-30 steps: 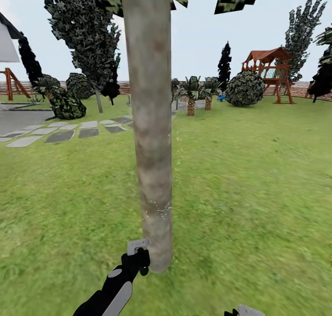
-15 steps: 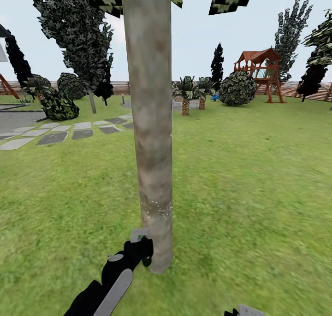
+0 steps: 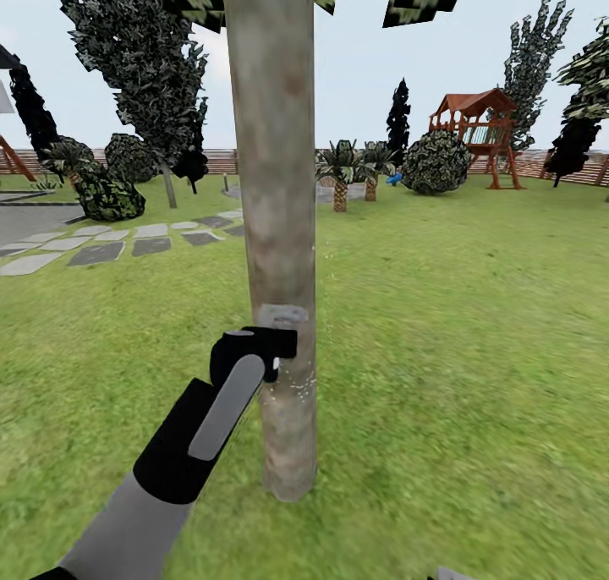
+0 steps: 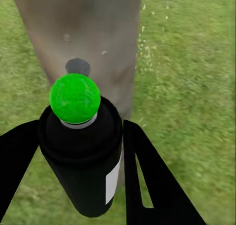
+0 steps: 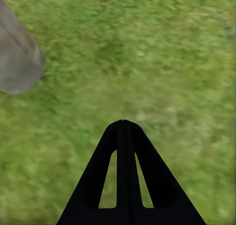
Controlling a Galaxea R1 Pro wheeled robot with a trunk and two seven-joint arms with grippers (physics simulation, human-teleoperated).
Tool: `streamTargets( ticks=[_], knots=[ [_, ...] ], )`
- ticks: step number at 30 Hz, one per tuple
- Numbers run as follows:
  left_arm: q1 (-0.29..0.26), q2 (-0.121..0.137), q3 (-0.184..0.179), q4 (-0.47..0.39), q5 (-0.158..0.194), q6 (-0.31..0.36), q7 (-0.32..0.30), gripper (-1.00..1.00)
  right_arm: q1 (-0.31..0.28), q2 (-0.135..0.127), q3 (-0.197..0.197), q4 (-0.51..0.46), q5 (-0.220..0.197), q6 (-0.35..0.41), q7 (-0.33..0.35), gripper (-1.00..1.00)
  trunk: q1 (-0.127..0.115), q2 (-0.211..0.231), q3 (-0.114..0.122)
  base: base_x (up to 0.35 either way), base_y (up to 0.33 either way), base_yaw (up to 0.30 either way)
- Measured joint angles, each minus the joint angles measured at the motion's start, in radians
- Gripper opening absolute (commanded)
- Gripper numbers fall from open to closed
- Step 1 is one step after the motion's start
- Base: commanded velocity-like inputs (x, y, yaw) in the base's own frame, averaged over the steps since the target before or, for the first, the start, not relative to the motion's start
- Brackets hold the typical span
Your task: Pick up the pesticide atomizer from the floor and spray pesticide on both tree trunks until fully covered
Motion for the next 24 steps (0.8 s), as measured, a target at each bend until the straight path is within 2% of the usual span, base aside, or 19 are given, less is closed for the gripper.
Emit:
streamTargets(
  ticks=[1,3,4,6,9,14,20,24],
  knots=[
    [-0.037,-0.002,0.001,0.0,0.069,0.0,0.076,-1.0,0.0,0.0,0.0,0.002,0.0,0.0,0.0,-1.0,0.0,0.0,0.0,0.0,0.0,0.0],
    [-0.087,-0.004,0.001,0.0,0.176,-0.001,0.188,-1.0,0.0,0.0,0.0,0.003,0.0,0.0,0.0,-1.0,0.0,0.0,0.0,0.0,0.0,0.0],
    [-0.111,-0.004,0.0,-0.001,0.218,-0.002,0.235,-1.0,0.0,0.0,0.0,0.003,0.0,0.0,0.0,-1.0,0.0,0.0,0.0,0.0,0.0,0.0],
    [-0.159,-0.005,0.001,0.002,0.275,-0.003,0.299,-1.0,0.0,0.0,0.0,0.003,0.0,0.0,0.0,-1.0,0.0,0.0,0.0,0.0,0.0,0.0],
    [-0.203,-0.005,0.002,0.008,0.3,-0.003,0.326,-1.0,0.0,0.0,0.0,0.003,0.0,0.0,0.0,-1.0,0.0,0.0,0.0,0.0,0.0,0.0],
    [-0.253,-0.014,0.003,0.028,0.307,-0.004,0.333,-1.0,-0.001,0.0,0.0,0.004,0.0,0.0,0.0,-1.0,0.0,0.0,0.0,0.0,0.0,0.0],
    [-0.256,-0.019,-0.001,0.022,0.316,-0.004,0.33,-1.0,0.0,0.0,0.0,0.003,0.002,0.0,0.0,-1.0,0.0,0.0,0.0,0.0,0.0,0.0],
    [-0.217,-0.016,-0.018,0.022,0.323,-0.005,0.322,-1.0,0.0,0.0,0.0,0.003,0.004,0.0,0.0,-1.0,0.0,0.0,0.0,0.0,0.0,0.0]
  ],
)
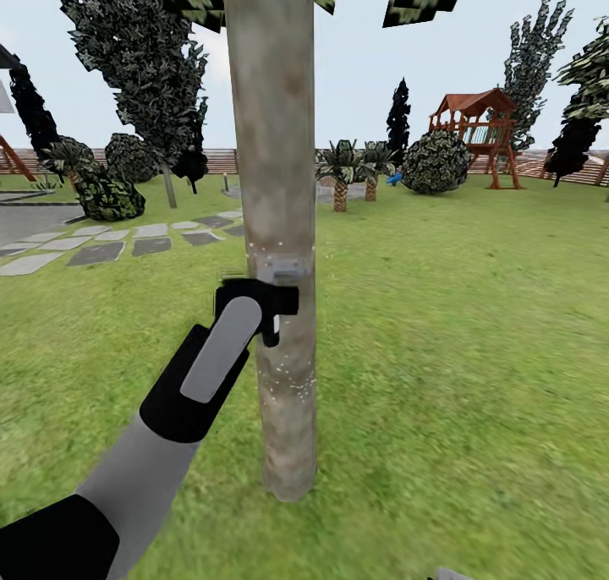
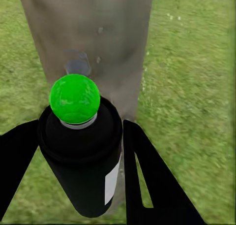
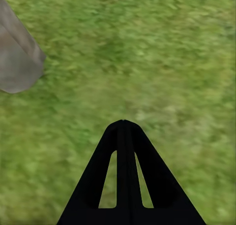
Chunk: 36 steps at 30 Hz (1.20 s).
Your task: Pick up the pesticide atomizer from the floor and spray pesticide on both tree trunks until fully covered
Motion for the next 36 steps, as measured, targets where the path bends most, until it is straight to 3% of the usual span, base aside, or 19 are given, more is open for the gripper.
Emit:
streamTargets(
  ticks=[3,9,12,16,20,26,28,31,33,36],
  knots=[
    [0.078,0.005,-0.039,0.001,0.001,-0.022,-0.014,-1.0,0.0,0.0,0.0,0.0,0.001,0.0,0.0,-1.0,0.0,0.0,0.0,0.0,0.0,0.0],
    [0.176,0.01,-0.064,0.006,-0.011,-0.081,-0.056,-1.0,0.0,0.0,0.0,0.0,0.002,0.0,0.0,-1.0,0.0,0.0,0.0,0.0,0.0,0.0],
    [0.223,0.014,-0.068,0.01,-0.014,-0.112,-0.069,-1.0,0.0,0.0,0.0,0.0,0.002,0.0,0.0,-1.0,0.0,0.0,0.0,0.0,0.0,0.0],
    [0.295,0.038,-0.069,0.011,-0.018,-0.134,-0.111,-1.0,0.0,0.0,0.0,0.0,0.003,0.0,0.0,-1.0,0.0,0.0,0.0,0.0,0.0,0.0],
    [0.361,0.054,-0.07,0.012,-0.072,-0.165,-0.163,-1.0,0.0,0.0,0.0,-0.001,0.004,-0.001,0.0,-1.0,0.0,0.0,0.0,0.0,0.0,0.0],
    [0.424,0.058,-0.07,0.024,-0.086,-0.183,-0.173,-1.0,0.0,0.0,0.0,-0.004,0.004,-0.001,0.0,-1.0,0.0,0.0,0.0,0.0,0.0,0.0],
    [0.456,0.08,-0.07,0.06,-0.107,-0.23,-0.206,-1.0,0.0,0.0,0.001,-0.004,0.004,-0.002,0.0,-1.0,0.0,0.0,0.0,0.0,0.0,0.0],
    [0.501,0.12,-0.07,0.109,-0.153,-0.302,-0.306,-1.0,0.0,0.0,0.001,-0.005,0.004,-0.002,0.0,-1.0,0.0,0.0,0.0,0.0,0.0,0.0],
    [0.547,0.14,-0.07,0.169,-0.214,-0.395,-0.386,-1.0,0.0,0.0,0.002,-0.006,0.005,-0.002,0.0,-1.0,0.0,0.0,0.0,0.0,0.0,0.0],
    [0.583,0.147,-0.075,0.274,-0.287,-0.54,-0.481,-1.0,0.0,0.0,0.003,-0.006,0.005,-0.002,0.0,-1.0,0.0,0.0,0.0,0.0,0.058,-0.02]
  ],
)
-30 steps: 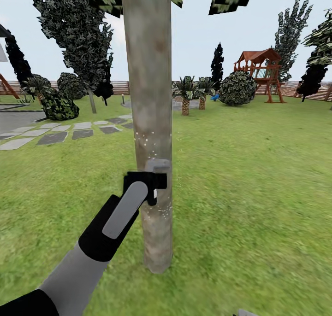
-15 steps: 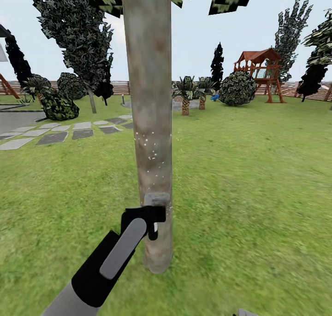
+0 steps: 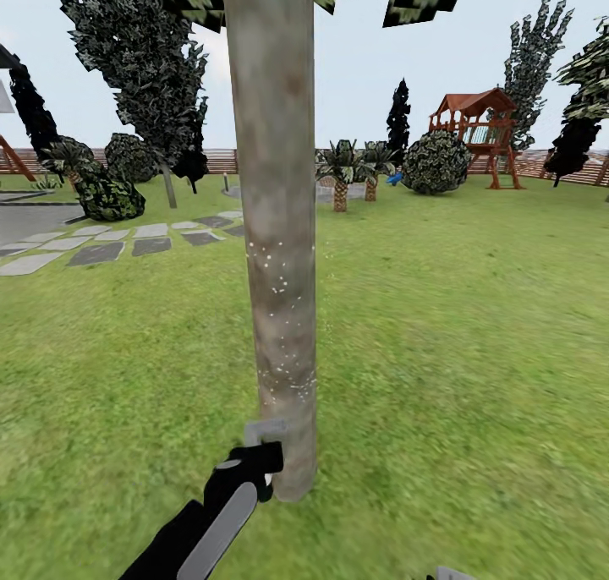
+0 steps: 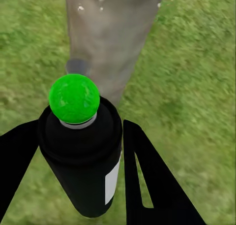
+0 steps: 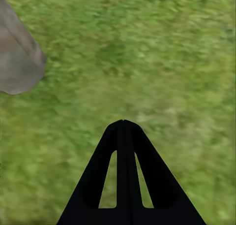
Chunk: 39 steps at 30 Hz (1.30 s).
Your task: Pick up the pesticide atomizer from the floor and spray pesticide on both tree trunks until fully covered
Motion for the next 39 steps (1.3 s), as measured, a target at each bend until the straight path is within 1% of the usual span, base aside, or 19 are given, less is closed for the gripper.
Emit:
streamTargets(
  ticks=[1,3,4,6,9,12,20,23,26,28,39],
  knots=[
    [0.015,0.001,-0.011,0.063,-0.023,-0.094,-0.051,-1.0,0.0,0.0,0.001,0.0,0.0,0.0,0.0,-1.0,0.0,0.0,0.0,0.0,0.227,-0.127],
    [0.032,0.002,-0.025,0.117,-0.036,-0.183,-0.085,-1.0,0.0,0.0,0.001,0.0,0.001,0.0,0.0,-1.0,0.0,0.0,0.0,0.0,0.277,-0.183],
    [0.043,0.002,-0.029,0.134,-0.039,-0.216,-0.095,-1.0,0.0,0.0,0.001,0.001,0.001,0.0,0.0,-1.0,0.0,0.0,0.0,0.0,0.305,-0.215],
    [0.06,0.002,-0.035,0.158,-0.043,-0.263,-0.108,-1.0,0.0,0.0,0.0,0.001,0.001,-0.001,0.0,-1.0,0.0,0.0,0.0,0.0,0.321,-0.233],
    [0.076,0.003,-0.037,0.169,-0.043,-0.305,-0.114,-1.0,0.0,-0.001,0.0,0.0,0.001,-0.001,0.0,-1.0,0.0,0.0,0.0,0.0,0.329,-0.242],
    [0.092,0.002,-0.038,0.171,-0.044,-0.327,-0.115,-1.0,0.0,-0.001,0.0,0.0,0.001,-0.002,0.0,-1.0,0.0,0.0,0.0,0.0,0.333,-0.245],
    [0.104,0.003,-0.038,0.171,-0.044,-0.335,-0.114,-1.0,0.0,-0.001,0.0,-0.001,0.001,-0.003,0.0,-1.0,0.0,0.0,0.0,0.0,0.334,-0.246],
    [0.107,0.003,-0.038,0.17,-0.045,-0.336,-0.113,-1.0,0.0,-0.001,0.0,0.0,-0.001,-0.027,0.0,-1.0,0.0,0.0,0.0,0.0,0.334,-0.246],
    [0.118,0.002,-0.038,0.165,-0.047,-0.373,-0.11,-1.0,0.0,-0.001,0.0,0.001,-0.002,-0.035,-0.001,-1.0,0.0,0.0,0.0,0.0,0.335,-0.246],
    [0.12,0.002,-0.038,0.164,-0.046,-0.381,-0.114,-1.0,0.0,-0.001,0.0,0.001,-0.003,-0.036,0.0,-1.0,0.0,0.0,0.0,0.0,0.335,-0.246],
    [0.124,0.002,-0.038,0.168,-0.045,-0.386,-0.117,-1.0,0.0,-0.001,0.0,0.002,-0.005,-0.037,0.0,-1.0,0.0,0.0,0.0,0.027,0.336,-0.246]
  ],
)
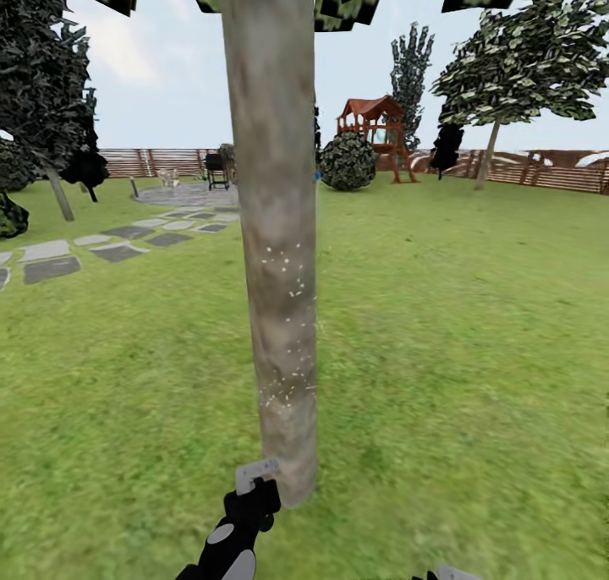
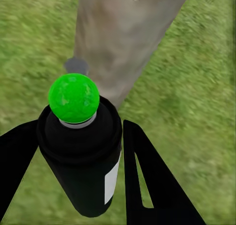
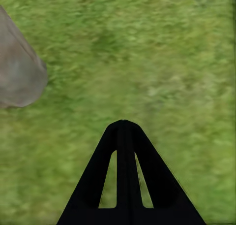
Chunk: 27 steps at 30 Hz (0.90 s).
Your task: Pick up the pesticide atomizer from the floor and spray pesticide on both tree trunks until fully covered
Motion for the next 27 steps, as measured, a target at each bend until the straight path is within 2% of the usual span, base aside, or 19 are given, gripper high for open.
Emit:
streamTargets(
  ticks=[11,27],
  knots=[
    [0.0,0.0,0.0,0.003,-0.001,0.0,0.001,-1.0,0.0,-0.001,0.0,0.0,-0.003,0.0,0.0,-1.0,0.0,0.0,0.0,0.096,0.344,-0.246],
    [0.0,0.0,0.0,0.003,-0.002,0.0,0.005,-1.0,0.0,-0.001,-0.002,0.002,-0.005,0.0,-0.001,-1.0,0.0,0.0,0.0,0.006,0.349,-0.246]
  ],
)
